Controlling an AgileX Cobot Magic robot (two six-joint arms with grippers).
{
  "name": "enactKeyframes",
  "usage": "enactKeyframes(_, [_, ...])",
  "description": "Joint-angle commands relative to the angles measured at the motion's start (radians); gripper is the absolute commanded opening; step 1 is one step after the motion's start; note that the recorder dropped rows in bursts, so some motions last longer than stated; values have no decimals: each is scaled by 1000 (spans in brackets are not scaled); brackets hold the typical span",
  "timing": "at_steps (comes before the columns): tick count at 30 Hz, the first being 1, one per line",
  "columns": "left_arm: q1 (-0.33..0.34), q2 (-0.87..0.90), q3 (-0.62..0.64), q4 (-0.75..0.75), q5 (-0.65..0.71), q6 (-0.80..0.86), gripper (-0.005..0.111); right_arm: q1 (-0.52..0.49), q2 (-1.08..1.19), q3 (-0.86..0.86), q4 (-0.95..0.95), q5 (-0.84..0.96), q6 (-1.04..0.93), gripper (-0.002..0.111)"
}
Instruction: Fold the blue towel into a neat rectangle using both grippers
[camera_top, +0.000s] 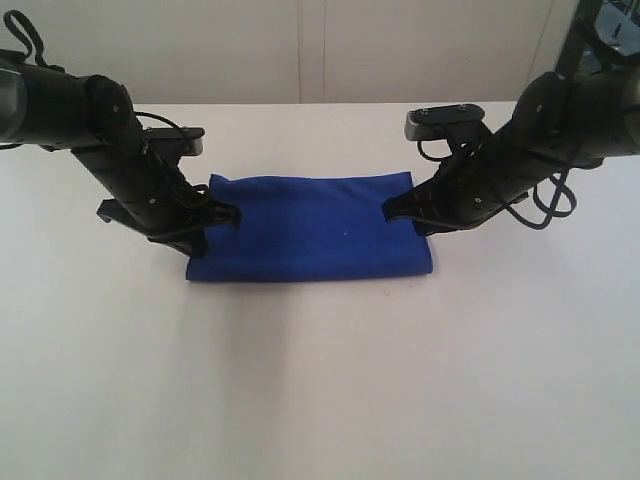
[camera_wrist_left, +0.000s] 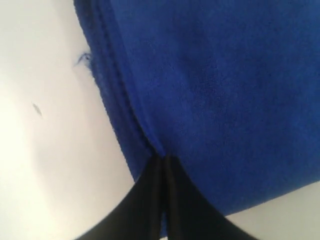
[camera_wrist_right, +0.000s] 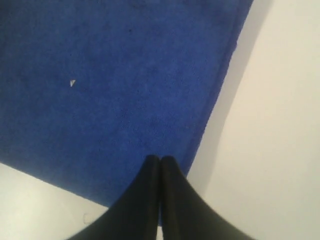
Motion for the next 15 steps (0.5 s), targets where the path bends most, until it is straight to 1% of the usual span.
enactKeyframes(1, [-5,-20,8,-5,60,0,0,-5,-10,7,-5,8,-4,0])
enactKeyframes(3, [-5,-29,8,31,124,0,0,-5,-11,7,-5,13,-4,0])
enactKeyframes(6, [-5,-31,8,65,171,0,0,-5,-11,7,-5,13,-4,0])
enactKeyframes(15, [-5,-44,8,70,177,0,0,-5,-11,7,-5,14,-4,0])
